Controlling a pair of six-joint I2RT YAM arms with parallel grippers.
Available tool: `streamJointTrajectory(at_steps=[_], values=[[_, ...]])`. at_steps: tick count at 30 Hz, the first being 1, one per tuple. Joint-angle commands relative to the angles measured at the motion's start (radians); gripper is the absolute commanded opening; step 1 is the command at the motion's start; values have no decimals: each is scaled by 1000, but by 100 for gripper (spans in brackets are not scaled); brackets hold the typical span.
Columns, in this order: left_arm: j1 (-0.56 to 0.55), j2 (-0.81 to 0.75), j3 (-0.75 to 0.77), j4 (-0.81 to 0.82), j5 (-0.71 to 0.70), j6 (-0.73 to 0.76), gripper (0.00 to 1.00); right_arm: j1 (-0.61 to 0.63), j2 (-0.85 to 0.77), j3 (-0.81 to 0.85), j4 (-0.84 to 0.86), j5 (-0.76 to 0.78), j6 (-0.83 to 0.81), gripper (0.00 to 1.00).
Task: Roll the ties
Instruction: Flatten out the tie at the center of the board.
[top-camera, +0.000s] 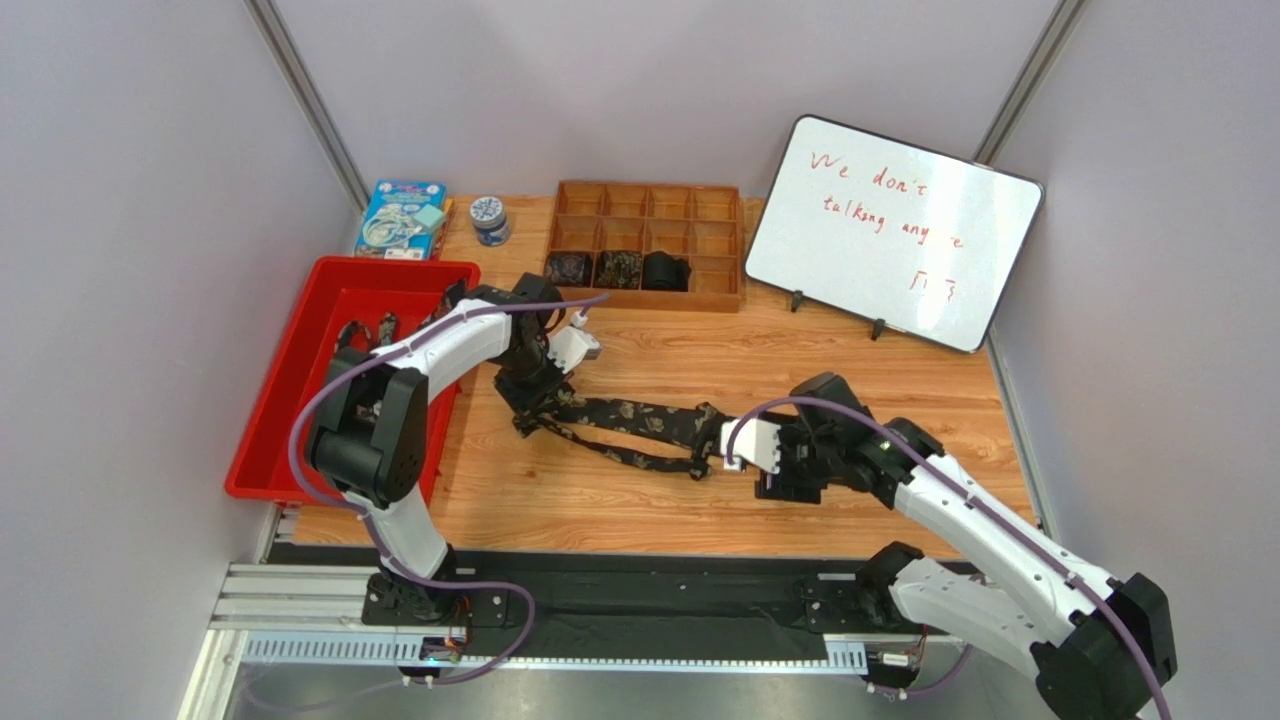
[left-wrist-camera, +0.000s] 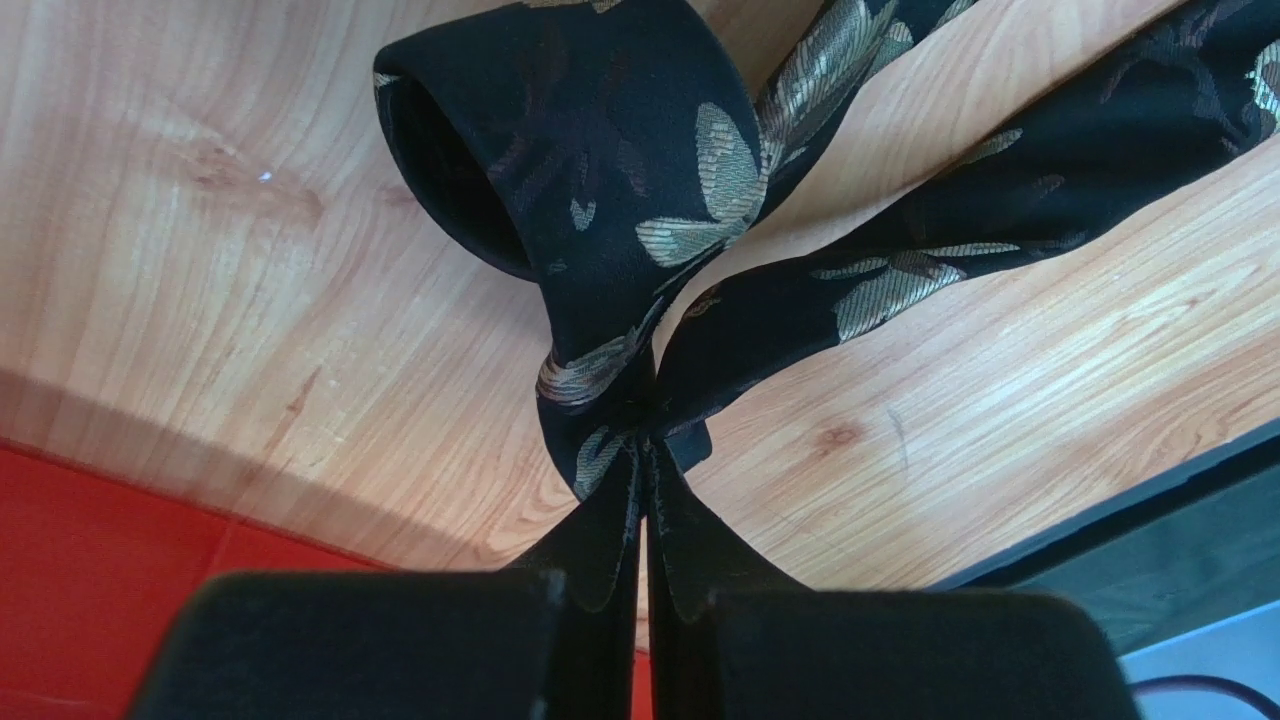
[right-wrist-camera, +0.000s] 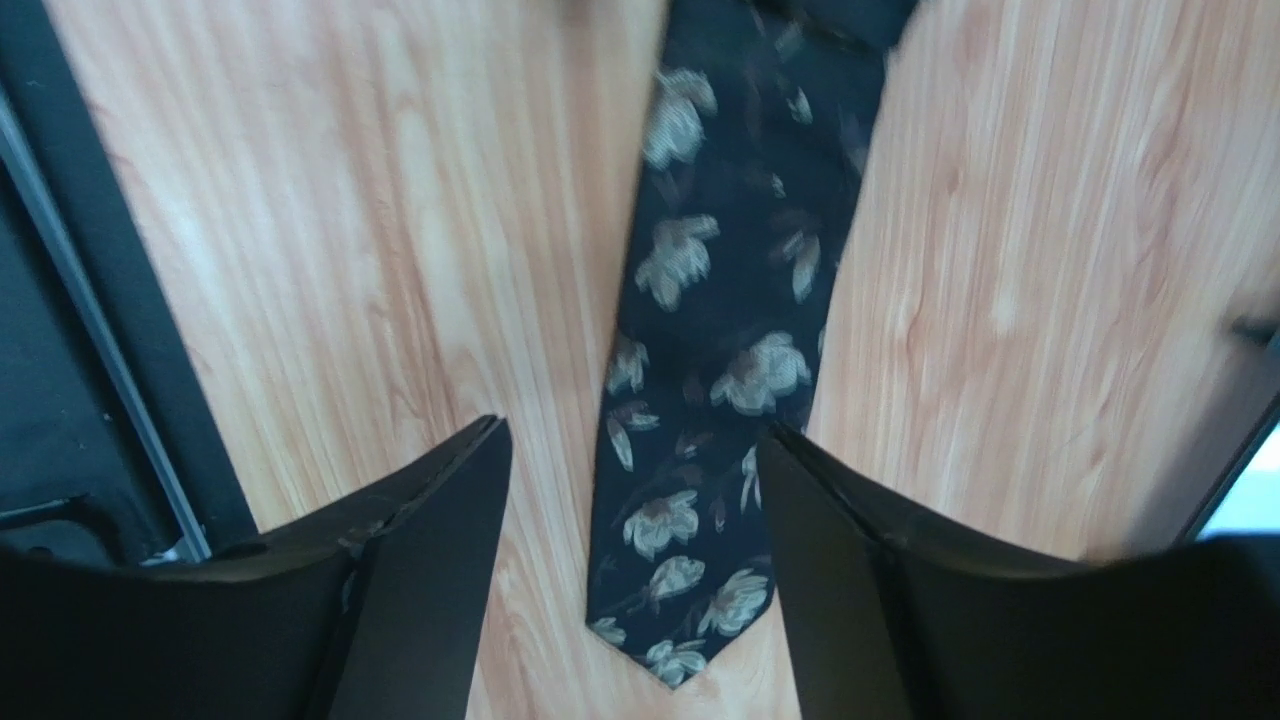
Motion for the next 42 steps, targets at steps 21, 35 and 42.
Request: streamJointTrajectory(at_steps=[21,35,42], values=[[11,84,162,-11,9,19,0,-308,726,341,55,-201,-4,60],[129,55,245,-74,130,-35,0,-273,202,-45,469,66,-140,0],[129,62,182,-88,147,-47,0,-139,64,-392,663,184,-411,0]])
